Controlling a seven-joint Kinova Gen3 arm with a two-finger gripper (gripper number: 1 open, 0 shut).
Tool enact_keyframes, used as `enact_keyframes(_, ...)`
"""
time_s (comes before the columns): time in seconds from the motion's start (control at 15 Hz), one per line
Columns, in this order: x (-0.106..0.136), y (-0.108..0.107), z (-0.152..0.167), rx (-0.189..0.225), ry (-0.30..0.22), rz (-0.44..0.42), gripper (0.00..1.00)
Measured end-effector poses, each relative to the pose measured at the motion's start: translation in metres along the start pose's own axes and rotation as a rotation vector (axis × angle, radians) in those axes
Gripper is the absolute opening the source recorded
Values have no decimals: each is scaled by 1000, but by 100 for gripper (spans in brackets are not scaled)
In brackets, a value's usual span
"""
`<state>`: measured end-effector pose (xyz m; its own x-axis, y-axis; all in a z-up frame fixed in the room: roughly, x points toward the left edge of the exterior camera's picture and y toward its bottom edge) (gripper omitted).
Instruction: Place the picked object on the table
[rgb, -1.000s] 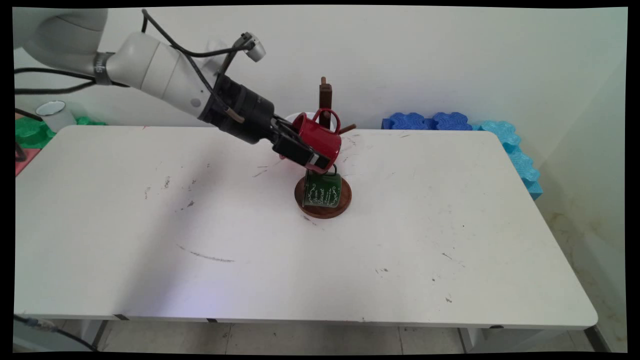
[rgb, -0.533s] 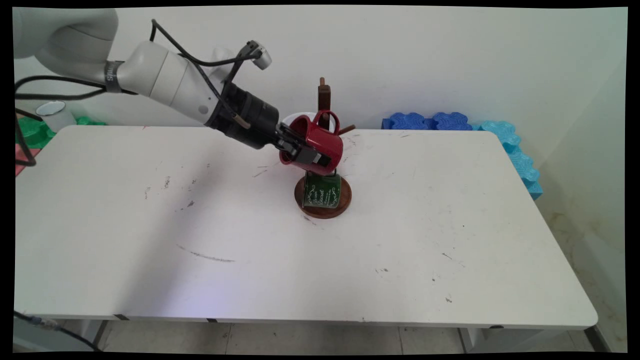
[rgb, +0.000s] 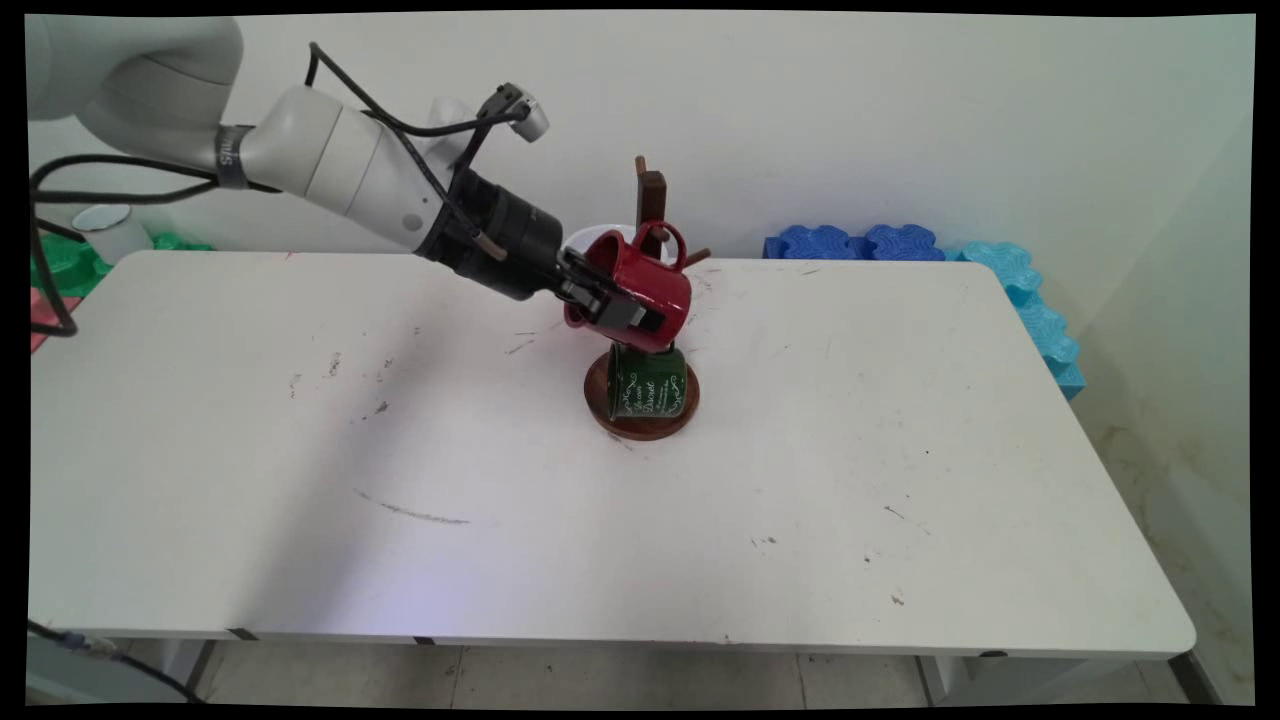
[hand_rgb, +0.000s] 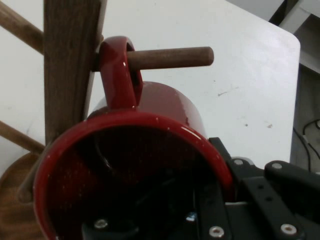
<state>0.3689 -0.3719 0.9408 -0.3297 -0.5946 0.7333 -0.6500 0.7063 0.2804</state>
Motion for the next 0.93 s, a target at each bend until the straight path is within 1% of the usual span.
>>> enact_keyframes(0.47, 8, 7, -5, -13, 14, 9, 0)
enact_keyframes(0.93, 11, 21, -17, -43, 16, 23, 0)
